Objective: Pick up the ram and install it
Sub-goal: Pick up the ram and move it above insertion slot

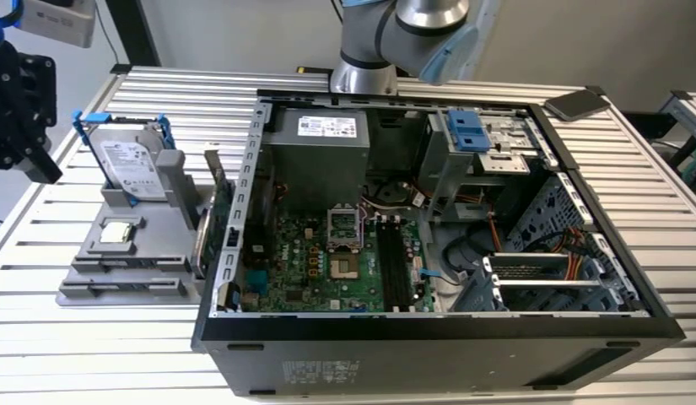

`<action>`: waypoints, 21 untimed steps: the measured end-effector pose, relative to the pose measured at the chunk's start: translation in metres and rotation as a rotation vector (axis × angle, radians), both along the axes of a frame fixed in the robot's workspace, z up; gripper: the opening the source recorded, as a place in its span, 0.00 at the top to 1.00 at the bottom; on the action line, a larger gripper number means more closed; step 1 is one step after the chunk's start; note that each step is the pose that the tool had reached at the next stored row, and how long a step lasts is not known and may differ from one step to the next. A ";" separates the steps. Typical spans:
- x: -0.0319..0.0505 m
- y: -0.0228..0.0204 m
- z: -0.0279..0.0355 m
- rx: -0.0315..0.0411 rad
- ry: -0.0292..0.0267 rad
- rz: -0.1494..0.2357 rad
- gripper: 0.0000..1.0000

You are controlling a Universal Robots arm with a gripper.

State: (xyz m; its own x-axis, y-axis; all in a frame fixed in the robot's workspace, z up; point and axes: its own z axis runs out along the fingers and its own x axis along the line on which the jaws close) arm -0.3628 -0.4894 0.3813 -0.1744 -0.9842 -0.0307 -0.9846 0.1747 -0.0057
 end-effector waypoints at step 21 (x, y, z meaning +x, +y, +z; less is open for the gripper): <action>0.0000 0.0002 0.0001 0.0073 0.0000 0.362 1.00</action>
